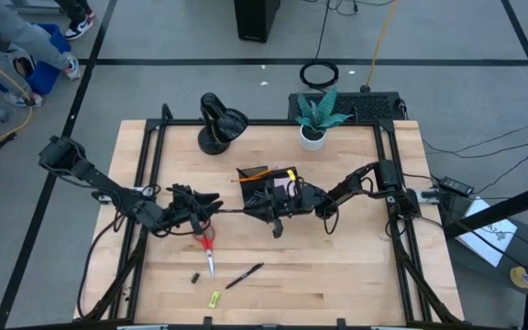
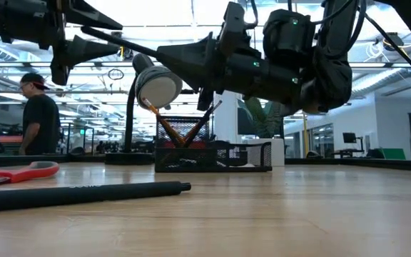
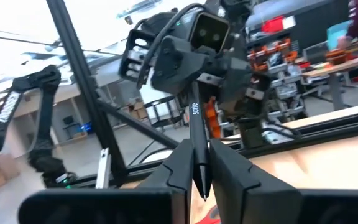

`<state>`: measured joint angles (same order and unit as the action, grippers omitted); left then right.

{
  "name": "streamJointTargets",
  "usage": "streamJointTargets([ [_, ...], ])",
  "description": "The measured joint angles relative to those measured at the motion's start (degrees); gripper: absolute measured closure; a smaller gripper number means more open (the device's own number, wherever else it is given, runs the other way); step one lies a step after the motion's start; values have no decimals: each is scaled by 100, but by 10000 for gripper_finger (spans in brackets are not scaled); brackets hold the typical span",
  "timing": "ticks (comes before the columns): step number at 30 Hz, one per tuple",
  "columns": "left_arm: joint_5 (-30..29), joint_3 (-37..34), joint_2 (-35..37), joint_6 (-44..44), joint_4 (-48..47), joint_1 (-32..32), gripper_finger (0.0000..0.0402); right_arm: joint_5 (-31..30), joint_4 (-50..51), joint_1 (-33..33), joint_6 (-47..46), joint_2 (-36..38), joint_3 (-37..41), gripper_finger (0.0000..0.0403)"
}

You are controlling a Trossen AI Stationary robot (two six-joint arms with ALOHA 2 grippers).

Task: Pick and place office supplies into organizer
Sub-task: Put the black pen into the desk organizer

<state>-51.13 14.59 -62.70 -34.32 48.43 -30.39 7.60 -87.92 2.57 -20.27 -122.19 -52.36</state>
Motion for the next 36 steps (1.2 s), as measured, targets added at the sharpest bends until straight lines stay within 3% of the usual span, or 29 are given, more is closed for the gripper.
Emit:
streamJointTargets([
  [22, 184, 0, 0, 47, 224, 0, 218, -181, -172, -186, -161, 4, -50, 366],
  [36, 162, 0, 0, 223, 224, 0, 334, -182, -183, -186, -151, 4, -50, 366],
])
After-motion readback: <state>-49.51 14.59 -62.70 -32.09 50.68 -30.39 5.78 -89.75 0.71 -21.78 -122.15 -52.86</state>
